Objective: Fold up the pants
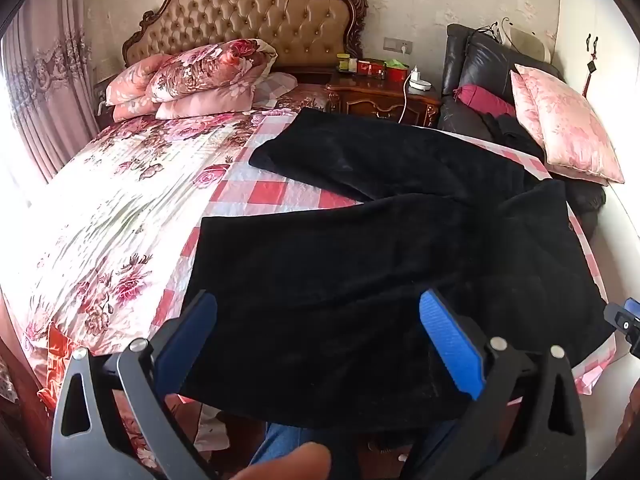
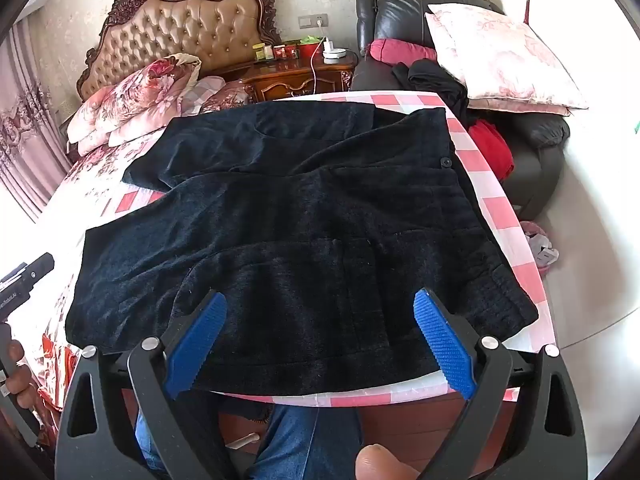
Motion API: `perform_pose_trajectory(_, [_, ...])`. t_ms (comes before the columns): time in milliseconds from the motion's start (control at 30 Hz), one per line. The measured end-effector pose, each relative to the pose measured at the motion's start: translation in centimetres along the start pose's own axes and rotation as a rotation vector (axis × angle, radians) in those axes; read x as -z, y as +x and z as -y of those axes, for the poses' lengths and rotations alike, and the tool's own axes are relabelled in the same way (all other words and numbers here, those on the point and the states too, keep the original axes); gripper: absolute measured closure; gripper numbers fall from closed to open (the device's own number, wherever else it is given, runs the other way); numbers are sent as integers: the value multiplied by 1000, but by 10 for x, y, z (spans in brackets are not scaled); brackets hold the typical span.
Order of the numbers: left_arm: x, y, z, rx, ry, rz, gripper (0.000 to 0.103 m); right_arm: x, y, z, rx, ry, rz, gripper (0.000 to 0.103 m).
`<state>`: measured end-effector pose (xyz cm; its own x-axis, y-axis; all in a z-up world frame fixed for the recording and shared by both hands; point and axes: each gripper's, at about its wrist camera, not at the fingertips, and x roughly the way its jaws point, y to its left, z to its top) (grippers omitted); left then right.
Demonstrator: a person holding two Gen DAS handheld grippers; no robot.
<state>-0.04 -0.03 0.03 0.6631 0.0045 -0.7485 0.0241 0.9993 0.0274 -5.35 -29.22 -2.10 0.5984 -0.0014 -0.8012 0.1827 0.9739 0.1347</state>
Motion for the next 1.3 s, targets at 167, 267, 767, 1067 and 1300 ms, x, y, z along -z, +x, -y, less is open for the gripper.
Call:
perform_pose_trajectory(167, [0, 1, -1, 6, -5, -9, 1, -1, -1, 2, -2, -3, 3, 11])
perform_pose_trajectory(267, [0, 1, -1, 8, -5, -12, 1, 0, -1, 0, 9, -8, 4, 11])
perform_pose_trajectory(767, [0, 5, 7, 7, -5, -12, 1, 1, 0, 0, 8, -8, 5, 11])
perform_pose_trajectory(1067, [1, 6, 9, 10, -5, -14, 1, 2, 1, 0, 8, -8, 4, 11])
perform_pose_trajectory(1300, [3, 7, 11, 13, -6, -15, 1, 2, 1, -1, 8, -8, 4, 11])
